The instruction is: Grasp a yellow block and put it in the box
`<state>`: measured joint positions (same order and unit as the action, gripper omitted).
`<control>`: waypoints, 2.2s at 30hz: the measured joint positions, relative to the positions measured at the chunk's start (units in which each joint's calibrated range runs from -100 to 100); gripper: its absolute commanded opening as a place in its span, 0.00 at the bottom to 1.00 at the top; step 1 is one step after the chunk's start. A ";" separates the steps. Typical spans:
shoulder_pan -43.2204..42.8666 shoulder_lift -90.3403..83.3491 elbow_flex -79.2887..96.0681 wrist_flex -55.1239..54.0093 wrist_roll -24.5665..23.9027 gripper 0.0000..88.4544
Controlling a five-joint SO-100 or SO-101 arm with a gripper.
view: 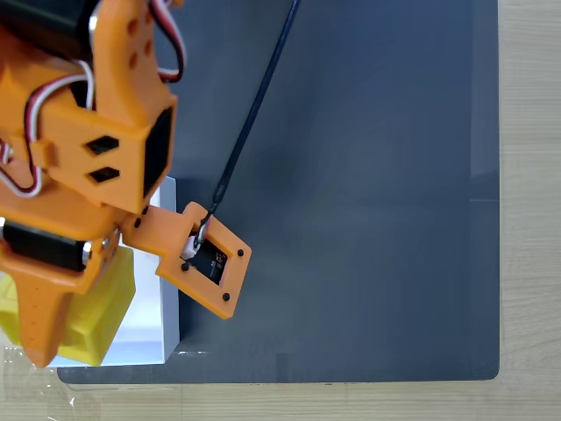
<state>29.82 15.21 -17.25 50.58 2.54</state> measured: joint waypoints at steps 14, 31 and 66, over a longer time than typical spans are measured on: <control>1.98 8.68 0.00 -5.28 0.05 0.32; 1.98 12.39 0.00 -5.28 2.80 0.49; -13.68 -31.94 24.03 19.65 -6.18 0.01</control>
<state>16.15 -16.73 6.78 70.23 -3.65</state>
